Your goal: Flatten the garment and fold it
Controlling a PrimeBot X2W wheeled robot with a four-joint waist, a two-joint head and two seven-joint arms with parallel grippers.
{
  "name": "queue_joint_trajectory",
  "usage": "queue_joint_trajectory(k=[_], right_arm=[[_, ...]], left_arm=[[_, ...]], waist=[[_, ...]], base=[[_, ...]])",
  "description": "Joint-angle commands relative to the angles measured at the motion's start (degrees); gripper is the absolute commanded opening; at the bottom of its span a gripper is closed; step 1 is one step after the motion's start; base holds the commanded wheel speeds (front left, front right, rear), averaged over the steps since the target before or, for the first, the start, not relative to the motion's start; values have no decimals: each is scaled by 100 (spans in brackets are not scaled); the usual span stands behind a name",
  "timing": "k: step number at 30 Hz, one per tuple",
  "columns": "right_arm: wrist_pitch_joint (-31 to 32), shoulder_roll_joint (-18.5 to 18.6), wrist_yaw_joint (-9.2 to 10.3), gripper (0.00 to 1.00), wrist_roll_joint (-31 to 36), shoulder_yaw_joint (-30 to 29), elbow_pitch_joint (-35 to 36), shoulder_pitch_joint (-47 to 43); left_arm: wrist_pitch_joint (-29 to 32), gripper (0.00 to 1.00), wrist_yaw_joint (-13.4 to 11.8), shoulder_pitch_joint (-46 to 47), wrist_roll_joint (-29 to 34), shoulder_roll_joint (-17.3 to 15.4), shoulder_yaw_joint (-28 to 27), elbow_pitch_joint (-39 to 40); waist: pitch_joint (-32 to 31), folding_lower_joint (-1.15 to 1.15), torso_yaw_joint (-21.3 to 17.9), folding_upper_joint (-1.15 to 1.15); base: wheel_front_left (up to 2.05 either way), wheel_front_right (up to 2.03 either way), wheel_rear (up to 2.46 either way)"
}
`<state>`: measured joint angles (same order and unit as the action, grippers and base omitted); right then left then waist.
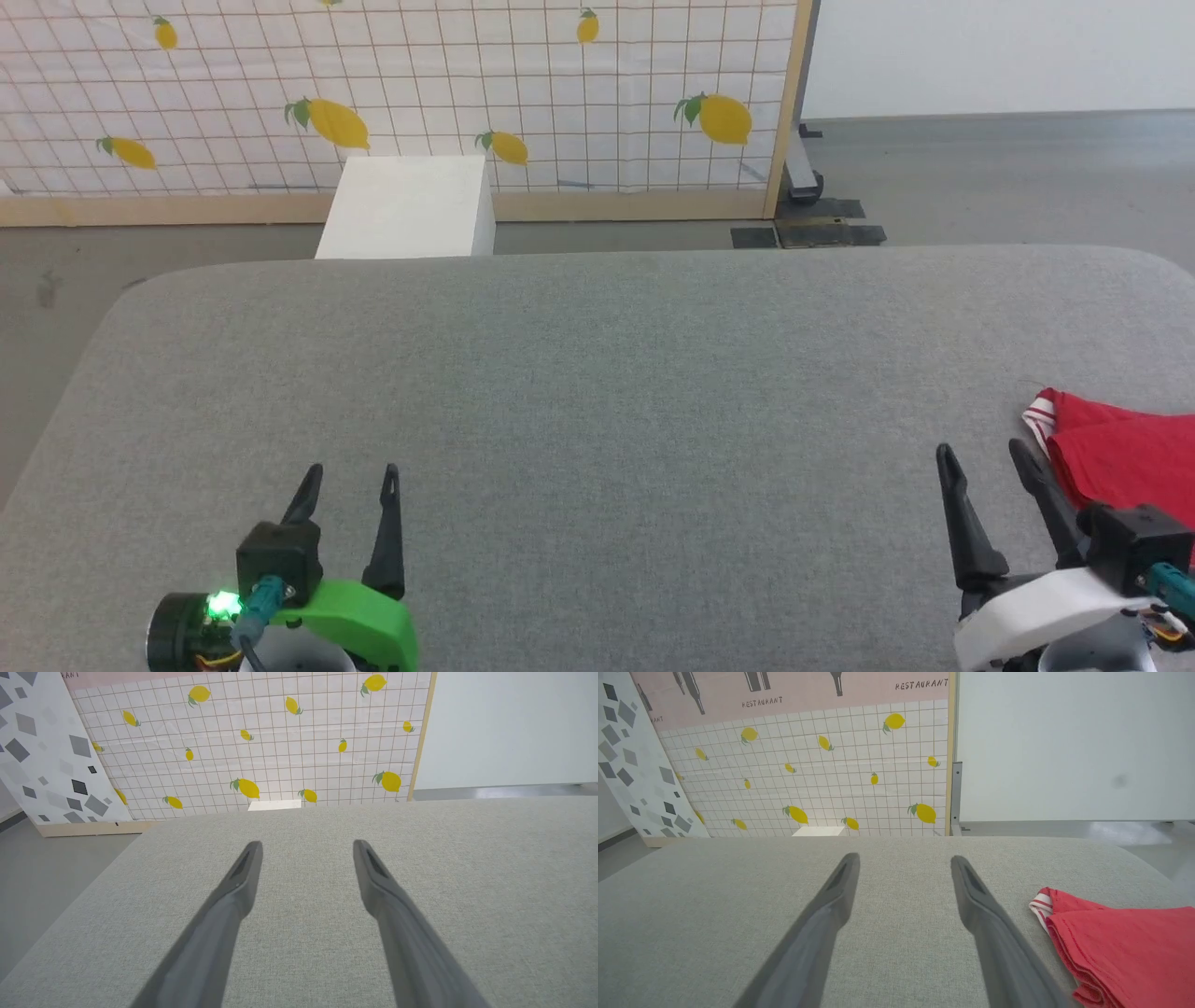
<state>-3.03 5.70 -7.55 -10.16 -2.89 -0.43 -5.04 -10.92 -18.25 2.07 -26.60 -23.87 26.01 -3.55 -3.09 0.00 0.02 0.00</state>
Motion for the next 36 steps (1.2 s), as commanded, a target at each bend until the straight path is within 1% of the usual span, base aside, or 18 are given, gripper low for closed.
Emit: queue_joint_trajectory(k=[1, 13, 36], right_arm=[[14, -66, 6, 100, 81, -41, 69, -83], [87, -238, 6, 100, 259, -136, 179, -170], [123, -279, 6, 100, 341, -203, 166, -164]], left_arm=[[-13, 100, -32, -95, 61, -13, 22, -34], [-5, 100, -49, -42, 77, -7, 97, -72], [-30, 100, -54, 13, 14, 0, 164, -65]], waist=[[-2, 0, 9, 0], [60, 0, 65, 0], [100, 0, 59, 0]], base=[[0, 0, 0], [0, 0, 0], [0, 0, 0]])
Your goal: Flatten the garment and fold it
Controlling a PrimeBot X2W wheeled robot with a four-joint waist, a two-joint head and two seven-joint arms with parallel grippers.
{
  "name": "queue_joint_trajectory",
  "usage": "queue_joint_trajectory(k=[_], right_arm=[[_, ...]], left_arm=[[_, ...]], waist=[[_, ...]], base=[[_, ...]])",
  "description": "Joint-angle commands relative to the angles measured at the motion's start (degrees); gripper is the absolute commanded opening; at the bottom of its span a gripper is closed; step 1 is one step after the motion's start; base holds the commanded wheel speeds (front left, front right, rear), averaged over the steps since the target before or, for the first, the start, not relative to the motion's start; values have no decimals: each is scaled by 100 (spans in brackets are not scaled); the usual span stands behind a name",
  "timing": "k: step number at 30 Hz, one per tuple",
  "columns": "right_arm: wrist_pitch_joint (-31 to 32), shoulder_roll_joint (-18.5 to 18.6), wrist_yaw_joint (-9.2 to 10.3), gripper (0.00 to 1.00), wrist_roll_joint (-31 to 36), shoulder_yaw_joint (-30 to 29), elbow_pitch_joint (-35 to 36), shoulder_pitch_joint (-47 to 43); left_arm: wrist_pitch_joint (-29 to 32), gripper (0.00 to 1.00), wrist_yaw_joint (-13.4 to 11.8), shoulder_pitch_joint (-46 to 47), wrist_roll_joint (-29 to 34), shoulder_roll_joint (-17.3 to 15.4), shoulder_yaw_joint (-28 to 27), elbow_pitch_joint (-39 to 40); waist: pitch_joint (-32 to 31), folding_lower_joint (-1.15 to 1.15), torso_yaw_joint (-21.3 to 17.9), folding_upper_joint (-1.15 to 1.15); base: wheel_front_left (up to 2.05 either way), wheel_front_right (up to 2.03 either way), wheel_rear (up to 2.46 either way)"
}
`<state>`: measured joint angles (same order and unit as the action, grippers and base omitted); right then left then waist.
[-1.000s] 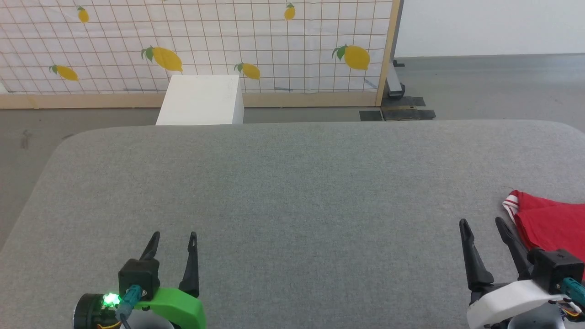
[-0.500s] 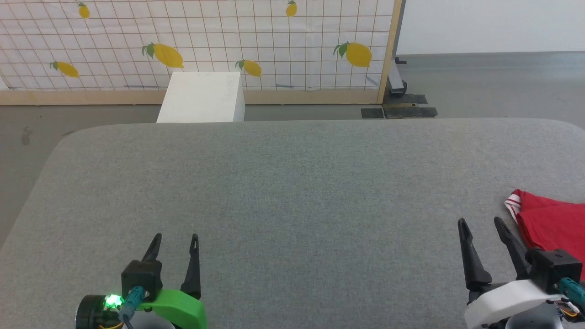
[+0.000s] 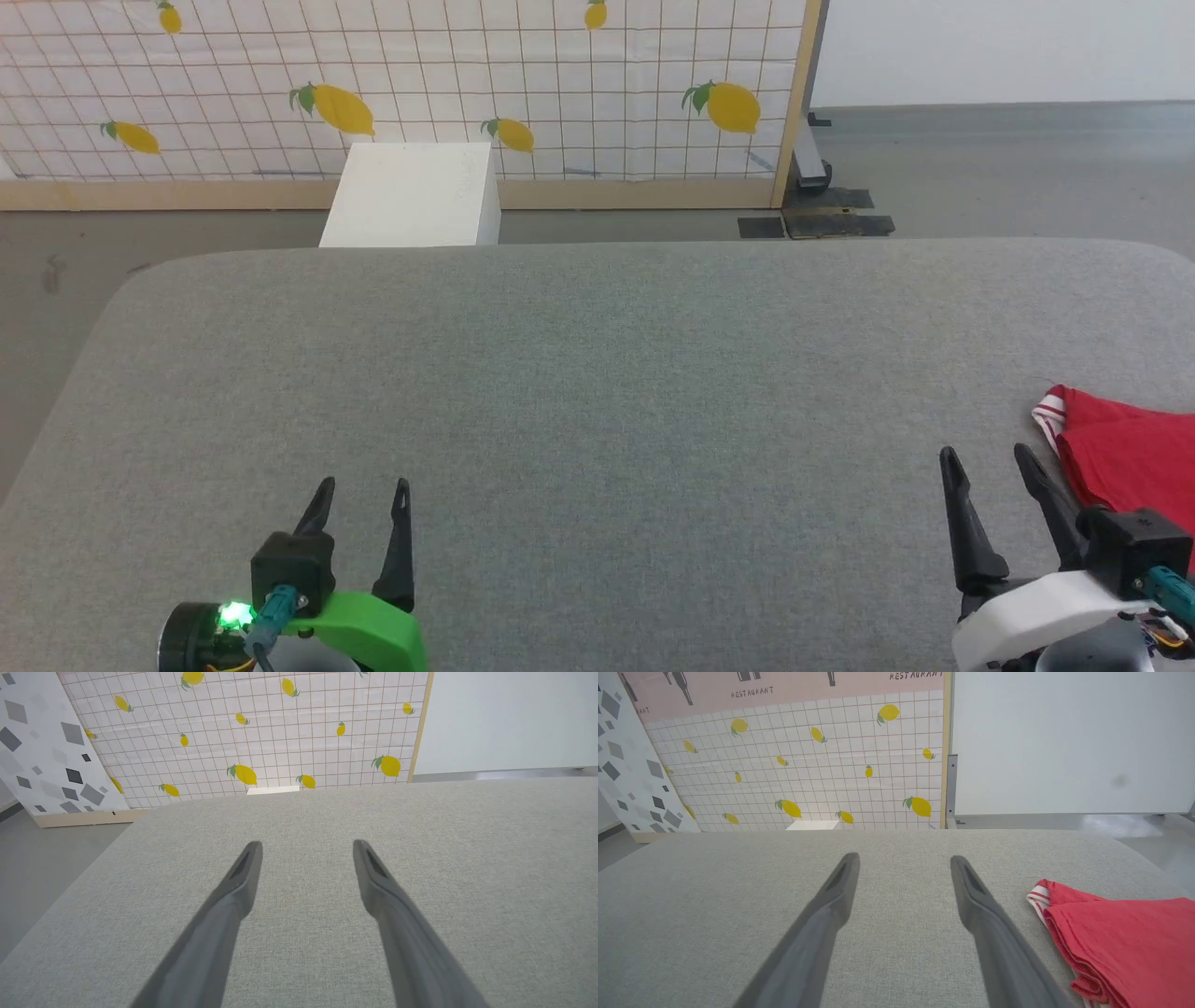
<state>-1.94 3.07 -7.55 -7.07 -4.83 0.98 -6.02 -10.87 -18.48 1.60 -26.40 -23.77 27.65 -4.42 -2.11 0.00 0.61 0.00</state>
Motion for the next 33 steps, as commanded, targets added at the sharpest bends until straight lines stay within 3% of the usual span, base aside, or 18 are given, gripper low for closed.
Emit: queue_joint_trajectory(k=[1, 2, 33], right_arm=[[16, -16, 6, 100, 32, -9, 24, -65], [0, 0, -1, 0, 0, 0, -1, 1], [41, -3, 1, 0, 150, 102, -24, 129]], left_arm=[[-61, 100, 9, 64, -24, -9, 3, 42], [-27, 0, 15, 1, -27, 4, -2, 17], [212, 0, 404, -34, 539, 447, -587, 96]], waist=[[2, 0, 0, 0], [2, 0, -1, 0], [47, 0, -14, 0]], base=[[0, 0, 0], [0, 0, 0], [0, 0, 0]])
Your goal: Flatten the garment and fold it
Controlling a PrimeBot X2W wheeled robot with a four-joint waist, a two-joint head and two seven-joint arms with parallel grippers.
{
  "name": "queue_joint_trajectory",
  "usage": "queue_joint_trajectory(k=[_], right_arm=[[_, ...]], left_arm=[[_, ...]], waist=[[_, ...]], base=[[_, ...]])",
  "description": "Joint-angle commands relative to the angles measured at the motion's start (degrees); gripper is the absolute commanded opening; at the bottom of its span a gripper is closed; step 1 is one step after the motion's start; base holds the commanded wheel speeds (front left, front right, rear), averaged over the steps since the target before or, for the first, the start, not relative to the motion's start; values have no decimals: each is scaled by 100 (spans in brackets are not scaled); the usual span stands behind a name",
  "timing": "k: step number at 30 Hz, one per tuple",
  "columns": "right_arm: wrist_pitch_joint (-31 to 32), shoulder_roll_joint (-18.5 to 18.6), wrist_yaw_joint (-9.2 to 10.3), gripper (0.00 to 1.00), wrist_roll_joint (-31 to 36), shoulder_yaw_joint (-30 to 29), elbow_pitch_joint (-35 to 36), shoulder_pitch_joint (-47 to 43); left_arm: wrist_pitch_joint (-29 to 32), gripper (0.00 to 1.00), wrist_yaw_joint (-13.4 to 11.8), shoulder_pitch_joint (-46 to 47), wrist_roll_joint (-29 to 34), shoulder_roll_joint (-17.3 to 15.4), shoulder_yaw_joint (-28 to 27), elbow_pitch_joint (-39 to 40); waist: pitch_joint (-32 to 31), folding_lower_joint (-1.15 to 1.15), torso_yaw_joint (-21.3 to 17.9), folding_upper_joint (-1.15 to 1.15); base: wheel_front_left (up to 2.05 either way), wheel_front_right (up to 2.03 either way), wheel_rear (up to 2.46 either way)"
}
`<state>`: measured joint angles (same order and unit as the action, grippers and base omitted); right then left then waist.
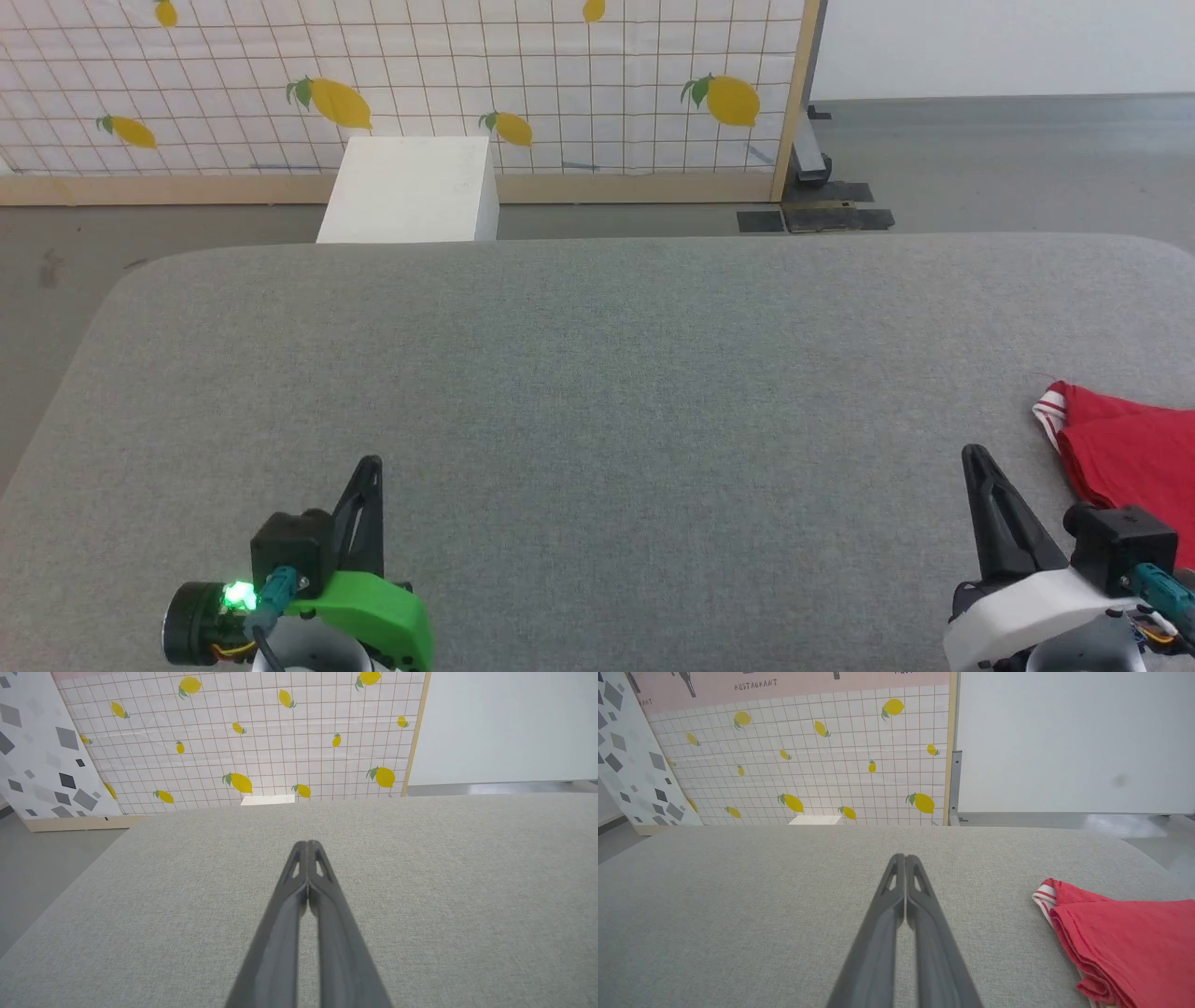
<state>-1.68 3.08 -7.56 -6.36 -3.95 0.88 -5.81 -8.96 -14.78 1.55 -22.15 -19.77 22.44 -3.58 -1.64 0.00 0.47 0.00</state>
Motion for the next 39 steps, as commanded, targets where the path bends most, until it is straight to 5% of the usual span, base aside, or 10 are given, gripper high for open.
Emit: queue_joint_trajectory(k=[1, 39], right_arm=[[17, -4, 2, 0, 85, 18, -15, 114], [76, -11, 4, 0, 302, 167, -44, 299]], left_arm=[[31, 0, 50, -31, 138, 65, -90, 15], [373, 0, 614, -80, 959, 707, -942, 151]], waist=[[2, 0, -1, 0], [66, 0, -19, 0]], base=[[0, 0, 0], [0, 0, 0]])
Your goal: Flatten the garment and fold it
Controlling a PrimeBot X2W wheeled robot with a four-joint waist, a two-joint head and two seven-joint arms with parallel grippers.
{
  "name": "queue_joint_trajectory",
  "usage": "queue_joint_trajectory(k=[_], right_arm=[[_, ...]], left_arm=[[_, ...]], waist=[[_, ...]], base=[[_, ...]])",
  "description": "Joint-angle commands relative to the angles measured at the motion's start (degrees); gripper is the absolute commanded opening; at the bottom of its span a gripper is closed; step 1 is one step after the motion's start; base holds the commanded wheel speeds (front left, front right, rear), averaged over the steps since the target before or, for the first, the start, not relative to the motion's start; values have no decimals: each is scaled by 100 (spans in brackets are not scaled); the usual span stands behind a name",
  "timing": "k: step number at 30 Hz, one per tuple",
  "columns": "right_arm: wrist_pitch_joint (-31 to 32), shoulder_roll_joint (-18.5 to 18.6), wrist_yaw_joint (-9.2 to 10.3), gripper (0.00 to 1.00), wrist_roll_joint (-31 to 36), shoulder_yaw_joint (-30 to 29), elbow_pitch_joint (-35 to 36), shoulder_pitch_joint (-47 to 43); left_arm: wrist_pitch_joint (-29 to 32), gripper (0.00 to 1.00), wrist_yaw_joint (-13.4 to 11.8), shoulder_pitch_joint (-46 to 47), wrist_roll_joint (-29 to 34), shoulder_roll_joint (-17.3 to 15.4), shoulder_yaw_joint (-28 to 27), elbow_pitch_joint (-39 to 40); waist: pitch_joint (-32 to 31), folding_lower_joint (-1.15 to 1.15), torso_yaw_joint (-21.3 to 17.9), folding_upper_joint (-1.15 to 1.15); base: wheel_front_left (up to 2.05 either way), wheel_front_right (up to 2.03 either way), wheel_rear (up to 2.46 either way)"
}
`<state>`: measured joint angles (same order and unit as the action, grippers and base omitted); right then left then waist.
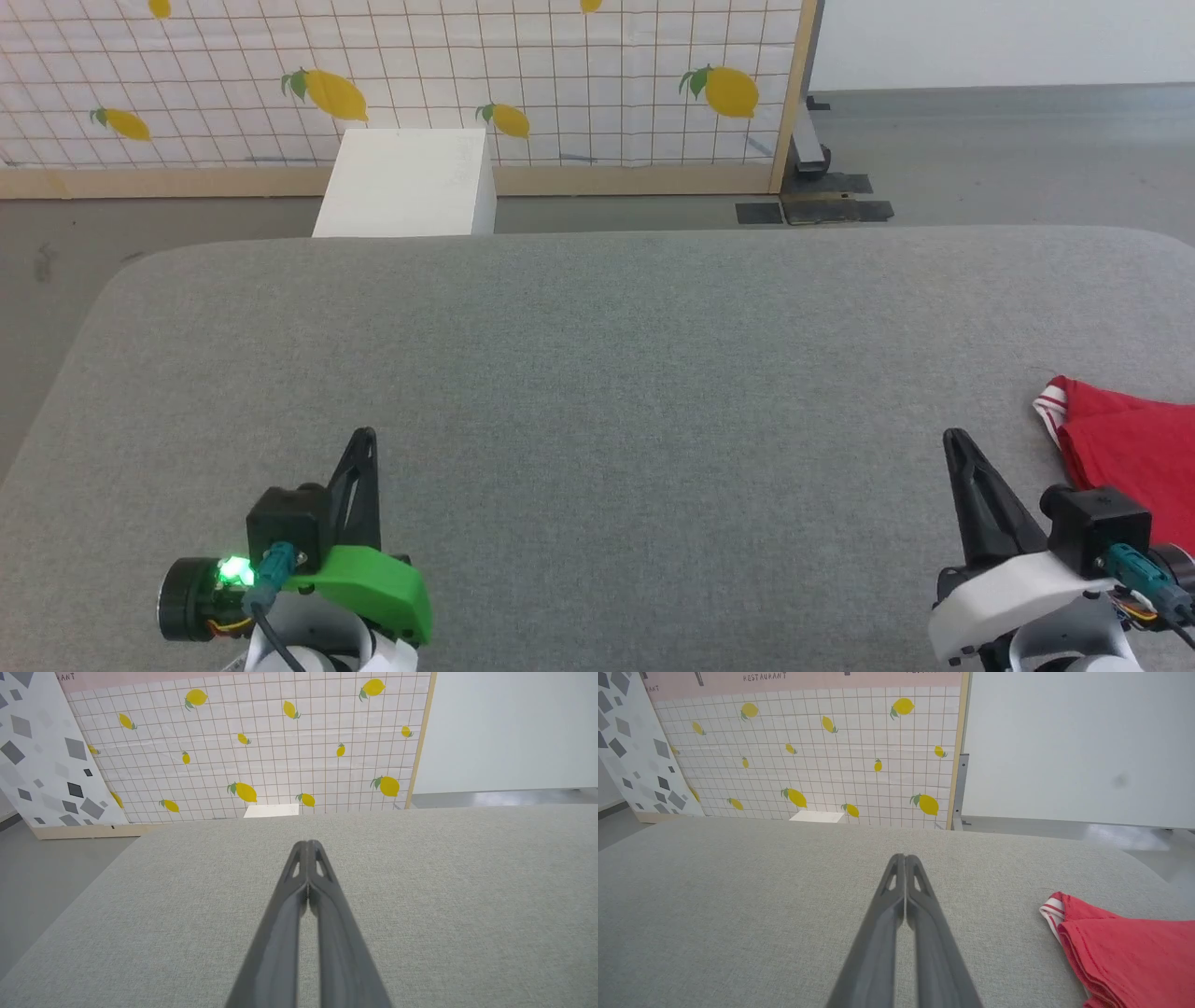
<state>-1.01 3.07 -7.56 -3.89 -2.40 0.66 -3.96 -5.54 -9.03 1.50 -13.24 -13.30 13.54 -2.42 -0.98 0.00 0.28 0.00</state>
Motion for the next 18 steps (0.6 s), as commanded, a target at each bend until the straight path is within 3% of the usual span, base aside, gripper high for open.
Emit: queue_joint_trajectory(k=[1, 18], right_arm=[[11, -10, 4, 0, 61, 16, -22, 118], [37, -13, 5, 0, 157, 81, -35, 199]], left_arm=[[39, 0, 51, -76, 87, 75, -71, 38], [188, 0, 298, -97, 446, 355, -443, 97]], waist=[[2, 0, -1, 0], [30, 0, -9, 0]], base=[[0, 0, 0], [0, 0, 0]])
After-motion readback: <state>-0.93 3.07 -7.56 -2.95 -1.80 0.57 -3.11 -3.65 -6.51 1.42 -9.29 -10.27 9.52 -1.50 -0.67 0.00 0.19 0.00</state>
